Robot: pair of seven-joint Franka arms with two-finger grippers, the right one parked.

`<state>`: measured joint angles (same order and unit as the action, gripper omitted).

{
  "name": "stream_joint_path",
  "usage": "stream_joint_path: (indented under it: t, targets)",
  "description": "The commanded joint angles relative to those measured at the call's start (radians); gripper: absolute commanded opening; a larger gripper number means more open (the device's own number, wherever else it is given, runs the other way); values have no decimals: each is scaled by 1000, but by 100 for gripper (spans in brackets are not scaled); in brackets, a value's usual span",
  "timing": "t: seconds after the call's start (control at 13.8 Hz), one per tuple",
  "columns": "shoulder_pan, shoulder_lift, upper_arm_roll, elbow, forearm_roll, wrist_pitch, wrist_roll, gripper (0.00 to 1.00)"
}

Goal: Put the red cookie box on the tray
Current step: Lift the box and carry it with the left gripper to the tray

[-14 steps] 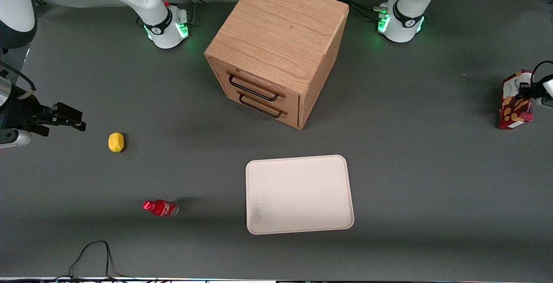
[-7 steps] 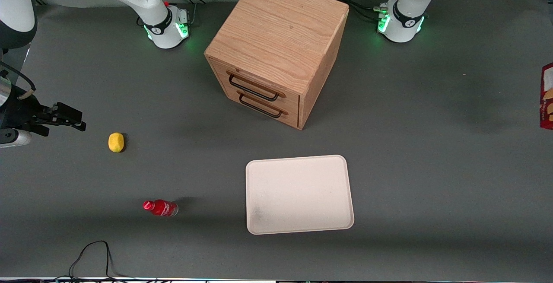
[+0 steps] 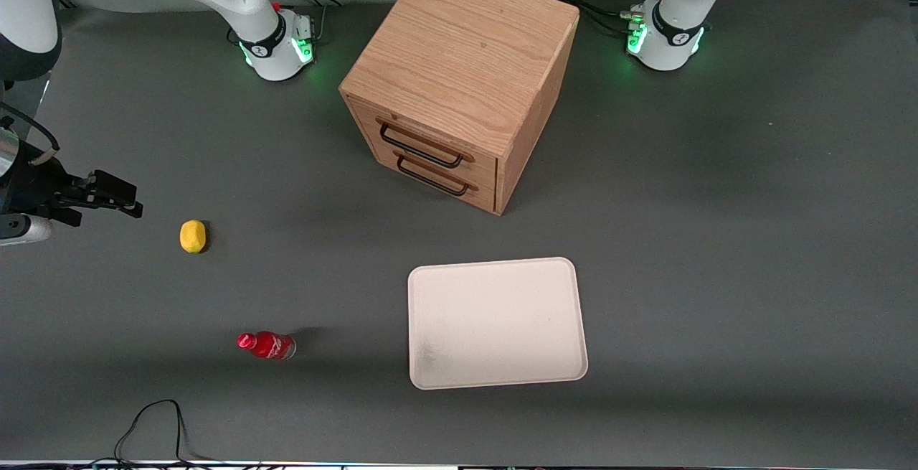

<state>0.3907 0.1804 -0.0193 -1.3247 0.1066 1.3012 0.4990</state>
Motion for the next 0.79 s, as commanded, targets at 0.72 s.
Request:
stream_joint_path:
  t: [0.72]
  targets:
    - [-403, 360, -230, 347, -140, 22, -977, 0]
